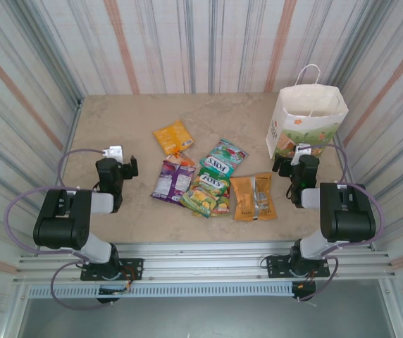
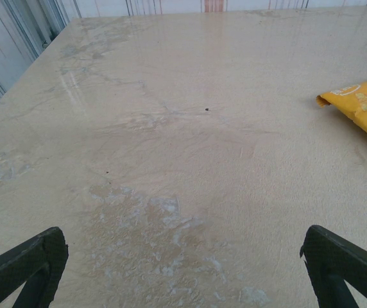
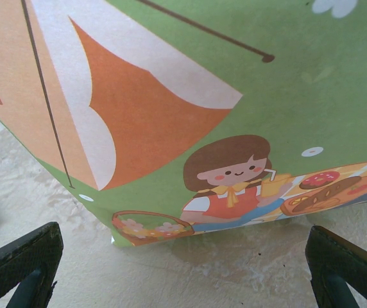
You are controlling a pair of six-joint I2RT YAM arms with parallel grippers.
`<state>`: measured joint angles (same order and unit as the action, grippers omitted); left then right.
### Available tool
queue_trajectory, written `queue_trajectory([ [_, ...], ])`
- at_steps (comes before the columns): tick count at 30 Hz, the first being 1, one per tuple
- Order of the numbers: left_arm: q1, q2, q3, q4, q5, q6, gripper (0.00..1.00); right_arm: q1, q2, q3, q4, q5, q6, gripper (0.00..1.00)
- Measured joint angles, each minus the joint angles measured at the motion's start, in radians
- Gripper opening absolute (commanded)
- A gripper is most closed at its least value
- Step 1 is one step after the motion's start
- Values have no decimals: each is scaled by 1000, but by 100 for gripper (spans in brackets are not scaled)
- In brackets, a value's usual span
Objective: Place the snacks into the paper bag
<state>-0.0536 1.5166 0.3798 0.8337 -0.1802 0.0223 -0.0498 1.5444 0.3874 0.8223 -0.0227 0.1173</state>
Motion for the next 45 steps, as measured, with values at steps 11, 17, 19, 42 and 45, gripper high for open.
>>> queue_trajectory([
  [11,0,0,0,0,1,0,99,0,0,0,0,0,0,99],
  [17,0,-5,0,-5,6,0,91,-1,-4,3,-16,-1,0,99],
  [19,-3,-42,6,-66,8,5,91,-1,-32,26,-94,-3,0,99],
  [42,-345,-275,521,-1010,219,-207,70,240,-670,429,-1482,-132,361,99],
  [45,-363,-236,521,-1035,263,-259,67,312,-668,395,-1537,-136,403,99],
])
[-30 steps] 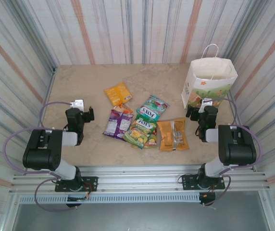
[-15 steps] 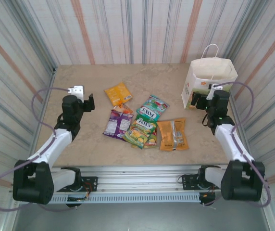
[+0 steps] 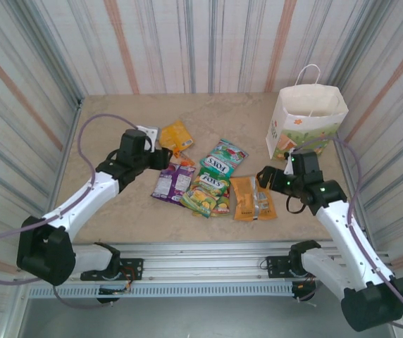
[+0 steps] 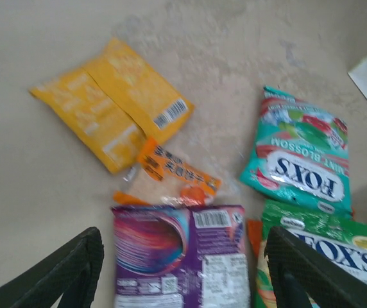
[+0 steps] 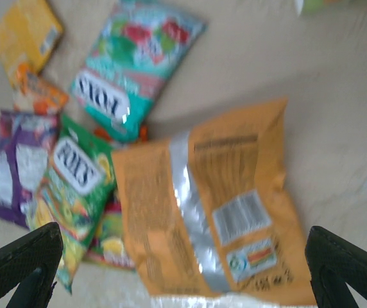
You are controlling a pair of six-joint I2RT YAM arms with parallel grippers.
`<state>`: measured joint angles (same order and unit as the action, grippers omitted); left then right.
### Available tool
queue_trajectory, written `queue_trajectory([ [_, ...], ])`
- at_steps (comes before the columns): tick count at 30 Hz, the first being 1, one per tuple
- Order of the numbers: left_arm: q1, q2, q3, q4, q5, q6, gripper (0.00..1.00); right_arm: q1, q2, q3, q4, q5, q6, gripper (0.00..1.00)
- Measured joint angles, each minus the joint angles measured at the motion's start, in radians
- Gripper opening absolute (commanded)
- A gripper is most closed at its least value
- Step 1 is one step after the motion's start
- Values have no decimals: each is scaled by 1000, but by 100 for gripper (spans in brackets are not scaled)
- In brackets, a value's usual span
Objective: Place the snacks into the paper bag
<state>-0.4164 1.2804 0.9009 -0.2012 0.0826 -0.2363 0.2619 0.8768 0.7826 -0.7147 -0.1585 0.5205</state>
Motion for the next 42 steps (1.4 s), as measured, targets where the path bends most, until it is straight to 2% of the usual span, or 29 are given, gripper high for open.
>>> queue_trajectory([
  [2,-5,21,0,-12,29,-42,65,-6,0,-41,-2,-19,-4,99],
  [4,-11,36,0,-12,57,-76,63,-55,3,-90,20,-68,-23,95],
  [8,-40,54,0,-12,98,-106,63,-267,10,-196,166,-238,-42,91],
  [11,-62,57,0,-11,117,-113,63,-375,29,-265,304,-337,-31,91],
  [15,-66,59,0,-9,147,-113,63,-388,108,-312,478,-426,-5,91],
  [19,-72,77,0,28,244,-105,59,-388,232,-317,616,-487,5,91],
  [22,-109,108,15,52,322,-92,46,-392,308,-317,685,-528,7,90],
  [27,-226,207,94,74,403,-63,30,-424,421,-302,719,-588,2,87],
  [34,-368,384,245,81,485,-38,22,-432,526,-285,767,-683,-9,83],
  [38,-409,478,331,79,502,-38,17,-433,565,-269,769,-729,-13,82],
  [42,-436,574,418,72,518,-38,16,-433,572,-268,781,-748,-16,82],
])
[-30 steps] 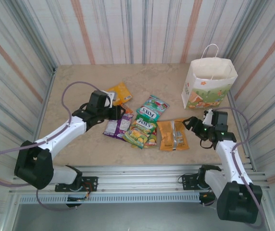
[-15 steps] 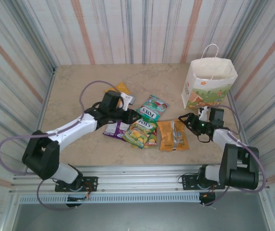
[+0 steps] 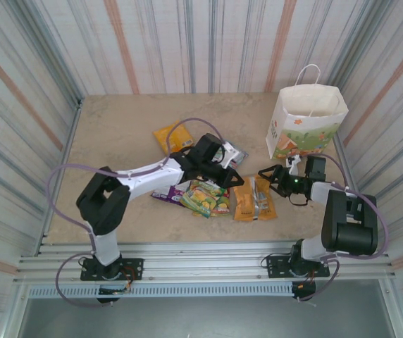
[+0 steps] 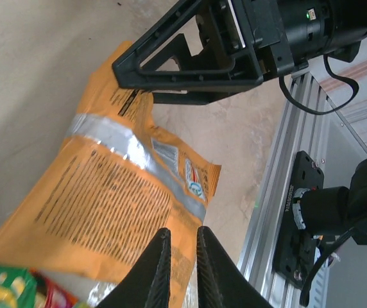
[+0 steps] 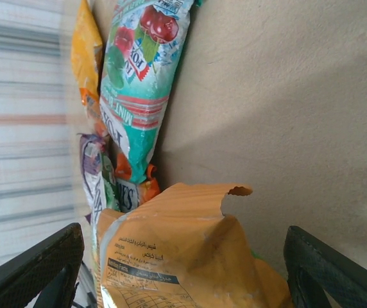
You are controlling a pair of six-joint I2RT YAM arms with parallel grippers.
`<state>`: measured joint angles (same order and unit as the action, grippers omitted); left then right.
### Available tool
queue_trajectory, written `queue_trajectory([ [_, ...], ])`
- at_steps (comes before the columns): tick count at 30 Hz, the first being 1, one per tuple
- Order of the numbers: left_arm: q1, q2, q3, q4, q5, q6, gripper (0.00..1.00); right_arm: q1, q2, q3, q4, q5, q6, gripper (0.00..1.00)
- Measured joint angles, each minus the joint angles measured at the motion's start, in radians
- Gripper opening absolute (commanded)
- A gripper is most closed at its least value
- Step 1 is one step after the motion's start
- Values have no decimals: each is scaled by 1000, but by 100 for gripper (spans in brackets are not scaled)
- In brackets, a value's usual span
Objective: Place the snacks into the paper bag
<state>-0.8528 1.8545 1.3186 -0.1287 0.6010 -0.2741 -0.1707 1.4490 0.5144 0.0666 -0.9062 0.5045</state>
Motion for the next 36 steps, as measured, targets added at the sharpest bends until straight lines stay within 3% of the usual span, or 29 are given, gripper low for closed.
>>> queue_trajectory([
  [9,-46,117,54,-6,31,2,15,2,4,0,14,-8,0,82],
  [21,-51,186,100,-108,-70,90,15,27,-11,-41,34,8,4,87],
  [30,-8,217,102,-114,-110,105,14,27,-108,-110,-24,35,2,80],
  [36,13,242,102,-90,-110,105,13,31,-160,-126,-47,42,1,67],
])
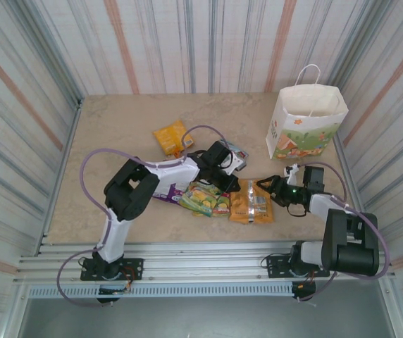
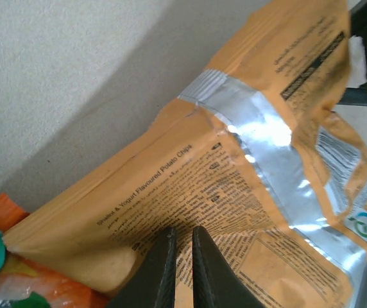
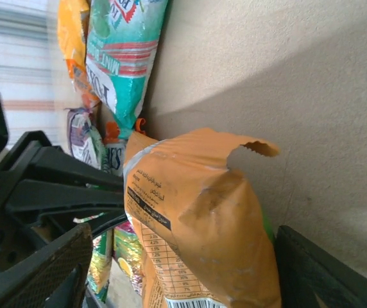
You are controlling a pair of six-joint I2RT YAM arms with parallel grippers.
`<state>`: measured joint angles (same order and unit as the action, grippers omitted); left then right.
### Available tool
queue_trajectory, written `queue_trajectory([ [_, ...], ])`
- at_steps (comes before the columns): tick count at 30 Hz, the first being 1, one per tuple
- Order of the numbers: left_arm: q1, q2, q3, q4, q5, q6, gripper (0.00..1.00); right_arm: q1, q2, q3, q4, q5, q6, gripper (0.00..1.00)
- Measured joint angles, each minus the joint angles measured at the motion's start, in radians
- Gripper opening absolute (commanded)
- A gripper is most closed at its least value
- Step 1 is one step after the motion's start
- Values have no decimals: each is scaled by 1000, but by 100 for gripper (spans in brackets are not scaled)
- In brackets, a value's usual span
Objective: Place the snacks into the paper bag
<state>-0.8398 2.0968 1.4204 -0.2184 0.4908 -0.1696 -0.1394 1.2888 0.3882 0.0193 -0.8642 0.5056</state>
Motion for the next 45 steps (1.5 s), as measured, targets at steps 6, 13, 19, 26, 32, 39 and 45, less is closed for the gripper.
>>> queue_trajectory([
  [6,0,42,2,33,18,-11,14,5,-19,-12,-8,6,10,45],
  [13,0,42,14,31,17,-19,21,5,-109,-15,-58,51,7,15],
  [19,2,4,20,5,2,-34,34,7,-302,-15,-128,103,8,2],
  [26,42,-154,14,-10,-24,-70,41,8,-571,52,-276,179,7,0],
  [32,119,-315,-10,-10,8,-70,50,8,-703,194,-369,209,-39,0],
  [39,231,-390,-24,11,183,-7,58,8,-616,420,-441,140,-192,0],
  [45,283,-460,-210,263,319,-28,63,-13,-461,549,-378,-67,-249,0],
])
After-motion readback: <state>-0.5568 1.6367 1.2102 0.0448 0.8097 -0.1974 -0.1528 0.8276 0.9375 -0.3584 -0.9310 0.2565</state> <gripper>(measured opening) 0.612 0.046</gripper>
